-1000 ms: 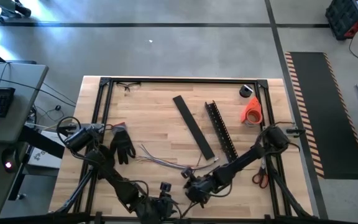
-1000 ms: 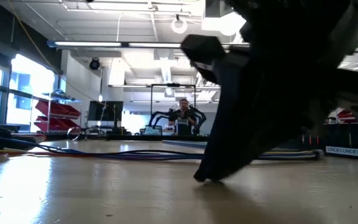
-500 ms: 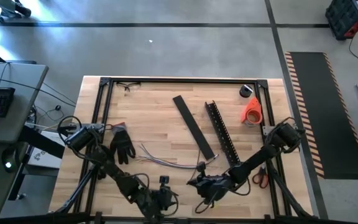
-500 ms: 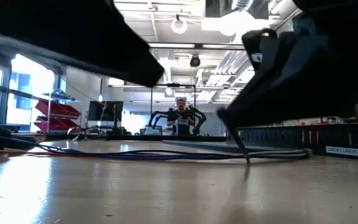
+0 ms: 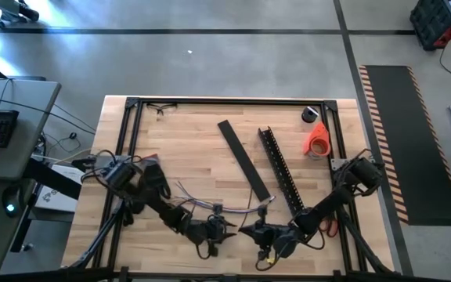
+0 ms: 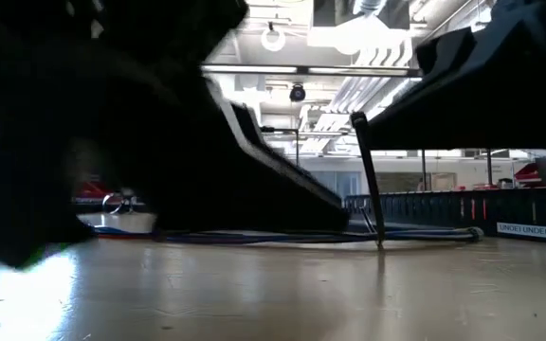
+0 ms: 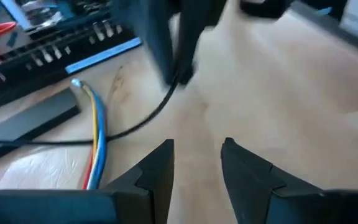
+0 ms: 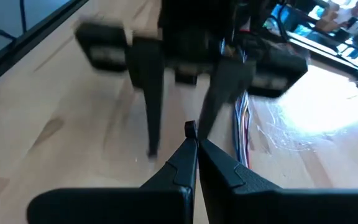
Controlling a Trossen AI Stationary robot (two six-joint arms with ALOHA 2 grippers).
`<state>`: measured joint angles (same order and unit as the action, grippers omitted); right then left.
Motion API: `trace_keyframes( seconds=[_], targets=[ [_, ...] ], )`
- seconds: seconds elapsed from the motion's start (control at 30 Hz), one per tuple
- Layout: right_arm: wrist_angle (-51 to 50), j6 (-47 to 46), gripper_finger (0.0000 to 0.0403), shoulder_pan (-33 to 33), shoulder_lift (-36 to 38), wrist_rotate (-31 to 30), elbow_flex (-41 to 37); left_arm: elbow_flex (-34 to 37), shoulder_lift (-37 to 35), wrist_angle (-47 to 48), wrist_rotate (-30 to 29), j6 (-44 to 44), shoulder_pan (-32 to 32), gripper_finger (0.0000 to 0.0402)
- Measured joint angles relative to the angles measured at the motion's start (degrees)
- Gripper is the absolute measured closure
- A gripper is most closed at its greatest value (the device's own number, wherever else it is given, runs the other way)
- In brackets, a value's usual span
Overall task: Ziptie cables
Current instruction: Wrap the black zip tie on the cables
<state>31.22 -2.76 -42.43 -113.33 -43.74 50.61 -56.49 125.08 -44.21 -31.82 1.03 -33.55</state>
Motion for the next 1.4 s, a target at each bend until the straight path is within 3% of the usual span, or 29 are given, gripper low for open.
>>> trace_keyframes(
  seconds=[0.13, 0.47, 0.87, 1.0, 1.13, 1.3, 1.4],
  targets=[
    [0.3, -1.3, 0.0403, -1.0, 0.2, -1.0, 0.0, -1.6, 3.3, -4.9, -3.8, 1.9, 1.1, 0.0286],
    [0.7, -3.5, 0.0403, -3.3, 0.2, -4.5, 0.0, -7.9, 7.6, -7.1, -0.4, 3.8, 2.9, 0.0292],
    [0.4, -6.3, 0.0403, -5.9, 0.2, -8.5, 0.1, -10.2, 7.3, -8.4, 1.3, 5.3, 2.8, 0.0387],
    [0.3, -6.7, 0.0402, -6.4, 0.2, -8.6, 0.1, -10.8, 7.3, -8.1, 1.4, 5.1, 2.7, 0.04],
    [-6.2, -10.1, 0.0402, -7.0, 3.4, -7.3, 0.1, -12.4, 7.3, -4.5, 1.0, 3.6, 2.8, 0.0401],
    [-21.5, -19.8, 0.0402, -7.1, 10.8, -1.4, 1.0, -18.4, 7.3, 11.9, -0.8, 2.0, 2.8, 0.0402],
    [-20.0, -20.2, 0.0402, -6.9, 12.9, 1.4, 1.3, -21.9, 7.3, 18.1, -0.8, 2.1, 2.9, 0.0402]
  ],
)
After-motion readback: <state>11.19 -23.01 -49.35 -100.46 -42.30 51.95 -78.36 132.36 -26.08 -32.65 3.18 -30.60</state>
